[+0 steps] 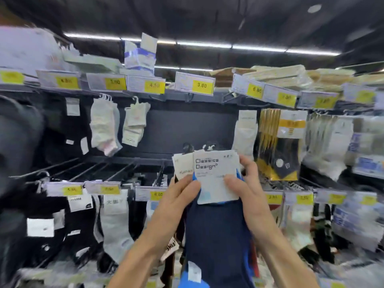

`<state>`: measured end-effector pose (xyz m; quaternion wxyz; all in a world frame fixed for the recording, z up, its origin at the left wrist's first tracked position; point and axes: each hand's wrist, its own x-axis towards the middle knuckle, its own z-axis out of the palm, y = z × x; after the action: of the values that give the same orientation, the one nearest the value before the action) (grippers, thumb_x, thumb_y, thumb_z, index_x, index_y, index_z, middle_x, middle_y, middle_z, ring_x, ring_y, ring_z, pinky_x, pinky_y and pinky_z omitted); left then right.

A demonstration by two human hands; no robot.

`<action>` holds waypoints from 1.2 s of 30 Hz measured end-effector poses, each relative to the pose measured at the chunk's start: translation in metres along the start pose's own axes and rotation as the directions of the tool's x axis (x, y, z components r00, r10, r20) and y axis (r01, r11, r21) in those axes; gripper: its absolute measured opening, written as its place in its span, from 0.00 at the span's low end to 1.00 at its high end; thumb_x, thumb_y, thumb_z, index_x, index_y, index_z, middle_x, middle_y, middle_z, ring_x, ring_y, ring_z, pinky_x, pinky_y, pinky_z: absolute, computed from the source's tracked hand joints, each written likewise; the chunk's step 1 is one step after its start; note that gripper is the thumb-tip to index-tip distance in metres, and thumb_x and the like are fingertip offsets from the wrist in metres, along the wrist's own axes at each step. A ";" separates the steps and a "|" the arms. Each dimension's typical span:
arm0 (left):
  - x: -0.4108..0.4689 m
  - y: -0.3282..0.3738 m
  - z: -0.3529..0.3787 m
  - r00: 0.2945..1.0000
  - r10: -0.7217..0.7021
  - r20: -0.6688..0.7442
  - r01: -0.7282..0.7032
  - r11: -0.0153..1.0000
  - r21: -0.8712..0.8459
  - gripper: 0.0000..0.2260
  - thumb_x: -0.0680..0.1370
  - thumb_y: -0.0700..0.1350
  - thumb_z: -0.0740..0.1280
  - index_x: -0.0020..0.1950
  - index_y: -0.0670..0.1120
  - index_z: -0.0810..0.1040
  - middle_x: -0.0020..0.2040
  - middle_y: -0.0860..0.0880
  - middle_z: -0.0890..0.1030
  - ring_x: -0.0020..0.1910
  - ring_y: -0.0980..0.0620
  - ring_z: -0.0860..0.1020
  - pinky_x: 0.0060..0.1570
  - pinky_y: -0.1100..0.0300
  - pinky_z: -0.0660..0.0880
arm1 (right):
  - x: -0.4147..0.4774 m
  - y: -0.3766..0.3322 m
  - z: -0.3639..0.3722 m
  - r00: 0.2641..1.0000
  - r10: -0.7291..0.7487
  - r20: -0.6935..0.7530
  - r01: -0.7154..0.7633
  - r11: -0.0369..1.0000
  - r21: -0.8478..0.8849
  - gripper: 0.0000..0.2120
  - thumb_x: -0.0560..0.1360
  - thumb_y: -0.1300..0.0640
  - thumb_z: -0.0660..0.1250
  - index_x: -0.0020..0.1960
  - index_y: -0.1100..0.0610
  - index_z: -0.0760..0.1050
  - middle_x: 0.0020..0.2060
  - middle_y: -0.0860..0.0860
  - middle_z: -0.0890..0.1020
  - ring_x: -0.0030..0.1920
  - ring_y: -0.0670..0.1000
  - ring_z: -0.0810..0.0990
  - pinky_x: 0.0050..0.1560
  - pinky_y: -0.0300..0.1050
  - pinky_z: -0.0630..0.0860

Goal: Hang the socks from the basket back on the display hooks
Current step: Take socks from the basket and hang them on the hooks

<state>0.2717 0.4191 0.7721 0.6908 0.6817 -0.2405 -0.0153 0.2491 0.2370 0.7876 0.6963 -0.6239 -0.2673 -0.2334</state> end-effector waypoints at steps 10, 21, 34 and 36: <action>0.068 0.018 0.024 0.948 0.311 -0.072 -0.315 0.947 -0.067 0.16 0.69 0.59 0.72 0.54 0.56 0.86 0.58 0.50 0.85 0.56 0.53 0.84 0.50 0.66 0.79 | 0.053 0.013 -0.020 0.994 -0.108 -0.015 0.108 0.994 -0.003 0.16 0.70 0.44 0.71 0.55 0.49 0.80 0.51 0.48 0.86 0.51 0.45 0.85 0.47 0.33 0.79; 0.130 0.012 0.030 0.937 0.307 -0.167 -0.316 0.948 -0.035 0.16 0.74 0.55 0.73 0.59 0.50 0.84 0.62 0.46 0.83 0.62 0.49 0.81 0.66 0.49 0.74 | 0.108 0.041 -0.073 0.996 -0.088 -0.024 0.088 0.996 -0.008 0.11 0.72 0.52 0.73 0.54 0.49 0.83 0.51 0.50 0.87 0.52 0.52 0.86 0.48 0.38 0.81; 0.169 0.008 0.000 0.936 0.194 -0.295 -0.267 0.935 -0.234 0.14 0.64 0.55 0.79 0.48 0.53 0.87 0.50 0.47 0.88 0.48 0.50 0.86 0.40 0.64 0.80 | 0.190 0.059 -0.091 0.957 0.075 -0.279 -0.049 0.994 0.099 0.08 0.79 0.62 0.67 0.57 0.56 0.77 0.44 0.49 0.88 0.42 0.47 0.86 0.39 0.40 0.82; 0.170 0.007 -0.007 0.947 0.173 -0.270 -0.241 0.939 -0.244 0.11 0.67 0.53 0.77 0.48 0.53 0.87 0.50 0.47 0.88 0.48 0.49 0.87 0.40 0.62 0.81 | 0.211 0.067 -0.102 0.928 0.054 -0.369 -0.048 0.999 0.026 0.08 0.79 0.63 0.67 0.57 0.55 0.78 0.45 0.50 0.87 0.40 0.46 0.86 0.41 0.41 0.82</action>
<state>0.4223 0.3669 0.8322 0.8003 0.5470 -0.2201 0.1090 0.4592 0.1445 0.8699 0.7452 -0.5697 -0.1175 -0.3261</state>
